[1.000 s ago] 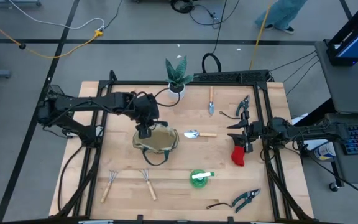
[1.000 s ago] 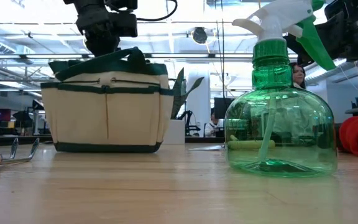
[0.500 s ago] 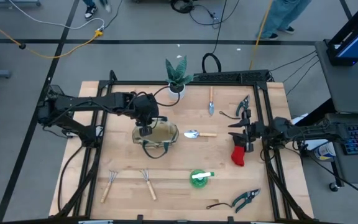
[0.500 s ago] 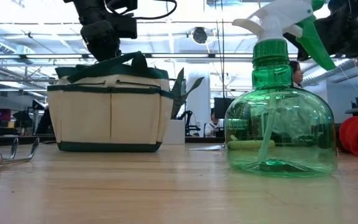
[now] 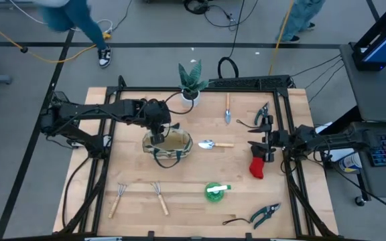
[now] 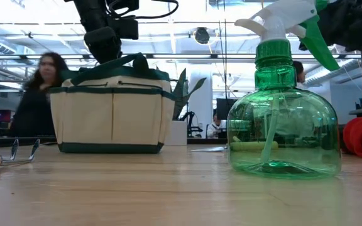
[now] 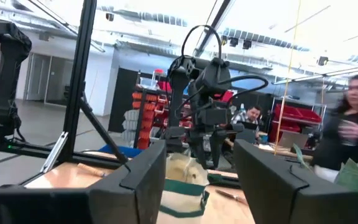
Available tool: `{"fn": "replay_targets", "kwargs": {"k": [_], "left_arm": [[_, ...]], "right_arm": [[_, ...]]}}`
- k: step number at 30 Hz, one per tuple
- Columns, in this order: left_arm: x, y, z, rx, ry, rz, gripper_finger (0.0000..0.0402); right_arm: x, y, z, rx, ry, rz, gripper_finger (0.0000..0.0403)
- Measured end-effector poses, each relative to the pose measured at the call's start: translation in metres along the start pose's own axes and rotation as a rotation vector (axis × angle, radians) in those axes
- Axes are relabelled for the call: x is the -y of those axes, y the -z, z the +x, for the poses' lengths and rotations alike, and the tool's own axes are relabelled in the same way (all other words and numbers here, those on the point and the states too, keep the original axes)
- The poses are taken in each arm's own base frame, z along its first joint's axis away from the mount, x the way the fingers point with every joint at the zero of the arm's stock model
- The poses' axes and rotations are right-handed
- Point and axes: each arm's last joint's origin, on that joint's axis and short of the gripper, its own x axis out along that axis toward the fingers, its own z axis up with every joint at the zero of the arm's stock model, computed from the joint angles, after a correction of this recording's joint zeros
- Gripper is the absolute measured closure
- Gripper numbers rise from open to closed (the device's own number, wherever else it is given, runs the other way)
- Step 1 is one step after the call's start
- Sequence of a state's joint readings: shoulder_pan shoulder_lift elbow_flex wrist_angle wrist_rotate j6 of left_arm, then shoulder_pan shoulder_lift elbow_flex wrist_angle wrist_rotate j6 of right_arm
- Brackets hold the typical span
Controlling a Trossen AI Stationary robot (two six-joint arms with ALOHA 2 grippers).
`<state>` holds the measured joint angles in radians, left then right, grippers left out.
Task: Pick & Place Garden tools in Gardening bag
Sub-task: Prepare the white gardening bag, then put the top left brown trowel into the white gardening bag
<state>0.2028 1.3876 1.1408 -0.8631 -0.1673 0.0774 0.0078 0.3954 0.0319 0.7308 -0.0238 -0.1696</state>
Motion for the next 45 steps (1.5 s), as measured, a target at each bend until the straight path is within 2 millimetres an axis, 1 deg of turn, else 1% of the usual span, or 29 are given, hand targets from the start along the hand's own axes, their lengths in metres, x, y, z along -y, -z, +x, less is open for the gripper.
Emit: {"fn": "replay_targets", "kwargs": {"k": [11, 16, 20, 25, 27, 33, 45], "left_arm": [[0.0, 0.0, 0.0, 0.0, 0.0, 0.007, 0.0273], [0.0, 0.0, 0.0, -0.001, 0.006, 0.019, 0.0273], [0.0, 0.0, 0.0, -0.002, 0.008, 0.02, 0.0273], [0.001, 0.0, 0.0, -0.002, 0.01, 0.024, 0.0273], [0.0, 0.001, -0.002, 0.001, 0.01, 0.024, 0.0273], [-0.002, 0.003, -0.015, 0.043, 0.007, 0.013, 0.0273], [-0.008, 0.016, -0.059, 0.191, -0.004, -0.029, 0.0273]], "right_arm": [[0.0, 0.002, 0.01, 0.026, 0.004, -0.001, 0.021], [-0.002, 0.012, 0.015, -0.05, -0.012, 0.001, 0.021], [-0.001, 0.009, 0.026, -0.067, -0.014, 0.019, 0.021], [-0.001, 0.009, 0.036, -0.106, -0.015, 0.066, 0.021], [0.0, 0.006, 0.042, -0.099, -0.013, 0.079, 0.021], [0.001, 0.0, 0.06, -0.111, -0.014, 0.081, 0.021], [0.009, 0.001, 0.098, -0.167, 0.009, 0.051, 0.0211]]}}
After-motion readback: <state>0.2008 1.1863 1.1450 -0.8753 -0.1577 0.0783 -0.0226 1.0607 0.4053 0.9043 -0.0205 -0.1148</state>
